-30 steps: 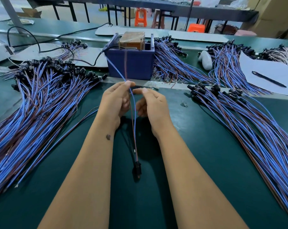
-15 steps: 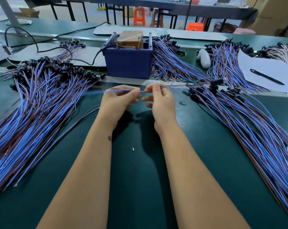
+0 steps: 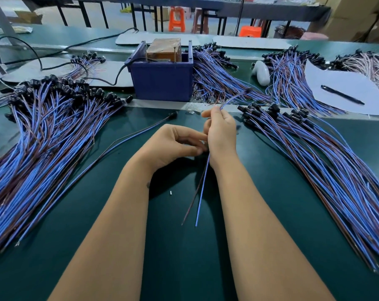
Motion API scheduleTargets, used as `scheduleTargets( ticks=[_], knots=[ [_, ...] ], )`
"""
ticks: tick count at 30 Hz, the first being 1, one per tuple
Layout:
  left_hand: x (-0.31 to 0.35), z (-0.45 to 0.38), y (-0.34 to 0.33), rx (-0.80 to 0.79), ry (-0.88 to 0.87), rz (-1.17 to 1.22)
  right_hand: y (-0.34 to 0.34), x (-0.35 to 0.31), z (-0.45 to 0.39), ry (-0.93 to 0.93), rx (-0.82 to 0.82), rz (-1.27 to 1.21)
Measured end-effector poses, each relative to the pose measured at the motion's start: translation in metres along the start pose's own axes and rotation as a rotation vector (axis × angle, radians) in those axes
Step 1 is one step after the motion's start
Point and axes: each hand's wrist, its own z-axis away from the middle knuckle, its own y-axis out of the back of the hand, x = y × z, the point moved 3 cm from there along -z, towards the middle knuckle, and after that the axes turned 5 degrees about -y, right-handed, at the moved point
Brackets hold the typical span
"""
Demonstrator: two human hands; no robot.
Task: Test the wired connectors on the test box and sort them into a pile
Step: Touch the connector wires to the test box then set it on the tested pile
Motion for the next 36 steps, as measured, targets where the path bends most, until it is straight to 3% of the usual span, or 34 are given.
scheduleTargets(
  ticks=[4,8,12,15,18,21,23,25,27,31,36],
  knots=[
    [-0.003,0.002,0.009,0.13,0.034,0.071,0.022,-0.015,-0.005,0.103,-0.077,0.461],
    [-0.002,0.0,0.007,0.114,0.037,0.072,0.063,-0.046,-0.017,0.3,-0.083,1.012],
    [-0.004,-0.002,0.005,0.096,0.057,0.065,0.11,-0.068,-0.029,0.326,0.032,1.305],
    [-0.005,-0.001,0.004,0.073,0.073,0.013,0.137,-0.069,-0.031,0.242,0.1,1.408],
    [0.0,-0.002,0.006,0.213,0.002,-0.041,0.147,-0.062,-0.028,0.173,0.16,1.437],
    [0.006,0.003,0.021,0.607,-0.087,-0.125,0.139,-0.058,-0.023,0.26,0.287,1.453],
    [0.007,0.01,0.033,0.817,-0.055,-0.272,0.121,-0.057,-0.019,0.329,0.351,1.403],
    [0.004,0.016,0.042,0.912,0.042,-0.513,0.094,-0.053,-0.013,0.394,0.315,1.321],
    [-0.002,0.017,0.048,0.899,0.157,-0.736,0.058,-0.045,-0.004,0.438,0.197,1.241],
    [-0.011,0.014,0.05,0.66,0.43,-0.99,-0.009,-0.014,0.02,0.36,-0.117,1.033],
    [-0.013,0.014,0.05,0.664,0.371,-0.948,-0.043,0.008,0.024,0.359,-0.214,1.112]
  ],
)
